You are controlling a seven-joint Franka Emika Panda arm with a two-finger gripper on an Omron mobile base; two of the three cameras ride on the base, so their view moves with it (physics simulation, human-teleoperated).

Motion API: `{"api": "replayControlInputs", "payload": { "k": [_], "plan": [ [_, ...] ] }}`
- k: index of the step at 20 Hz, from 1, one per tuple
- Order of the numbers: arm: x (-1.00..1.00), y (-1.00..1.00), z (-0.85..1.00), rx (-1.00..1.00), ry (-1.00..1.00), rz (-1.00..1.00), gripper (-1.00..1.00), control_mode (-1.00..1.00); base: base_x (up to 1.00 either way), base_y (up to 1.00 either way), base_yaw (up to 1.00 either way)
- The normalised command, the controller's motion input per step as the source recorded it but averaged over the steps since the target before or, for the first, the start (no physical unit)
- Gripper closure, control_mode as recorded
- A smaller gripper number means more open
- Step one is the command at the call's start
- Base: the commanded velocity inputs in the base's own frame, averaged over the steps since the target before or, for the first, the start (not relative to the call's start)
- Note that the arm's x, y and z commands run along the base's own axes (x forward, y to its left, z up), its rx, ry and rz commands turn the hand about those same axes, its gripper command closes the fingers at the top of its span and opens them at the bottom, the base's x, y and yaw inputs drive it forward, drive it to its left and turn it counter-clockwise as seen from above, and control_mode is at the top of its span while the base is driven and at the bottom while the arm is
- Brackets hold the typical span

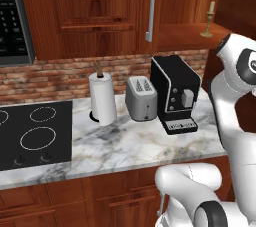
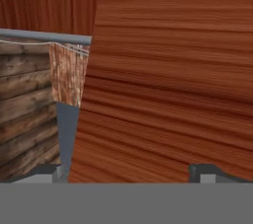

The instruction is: Get the candle and the beer from the cabinet and move them to the dining counter.

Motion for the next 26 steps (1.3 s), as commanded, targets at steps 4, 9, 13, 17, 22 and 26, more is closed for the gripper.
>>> {"api": "replayControlInputs", "payload": {
  "k": [4,9,13,17,22,26],
  "plan": [
    [0.02,-0.38,0.0,0.0,0.0,-0.02,-1.0,-1.0,0.0,0.0,0.0],
    [0.09,-0.33,0.0,0.0,0.0,0.0,-1.0,-1.0,0.0,0.0,0.0],
    [0.01,-0.32,0.0,0.0,0.0,0.0,-1.0,-1.0,0.0,0.0,0.0],
    [-0.01,-0.12,-0.03,0.0,0.0,0.0,-1.0,-1.0,0.0,0.0,0.0],
    [-0.08,0.01,0.0,0.0,-0.08,0.0,-1.0,-1.0,0.0,0.0,0.0],
    [-0.11,0.81,0.0,-0.06,-0.3,0.0,-1.0,-1.0,0.0,0.0,0.0]
  ]
}}
